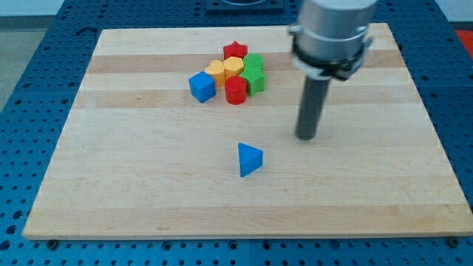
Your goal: Move the red star to the top of yellow heart
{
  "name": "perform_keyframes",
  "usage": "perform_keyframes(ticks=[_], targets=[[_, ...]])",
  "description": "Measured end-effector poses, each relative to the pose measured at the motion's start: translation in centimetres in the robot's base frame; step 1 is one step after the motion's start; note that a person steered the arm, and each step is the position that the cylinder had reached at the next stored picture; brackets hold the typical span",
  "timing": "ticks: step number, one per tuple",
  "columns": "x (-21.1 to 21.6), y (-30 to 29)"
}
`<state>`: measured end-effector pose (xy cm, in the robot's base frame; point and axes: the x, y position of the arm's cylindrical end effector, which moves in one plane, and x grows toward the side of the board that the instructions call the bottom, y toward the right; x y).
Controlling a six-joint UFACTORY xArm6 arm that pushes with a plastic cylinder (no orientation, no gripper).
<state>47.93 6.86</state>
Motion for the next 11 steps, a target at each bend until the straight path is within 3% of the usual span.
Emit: perform_keyframes(ticks=[1, 3, 4, 7, 9, 11], targets=[[2.3, -6.3], [2.7, -18.1], [1.6, -16.7], [-1.0, -5.4], [-11.7, 3.6], [-18.1, 4.1]])
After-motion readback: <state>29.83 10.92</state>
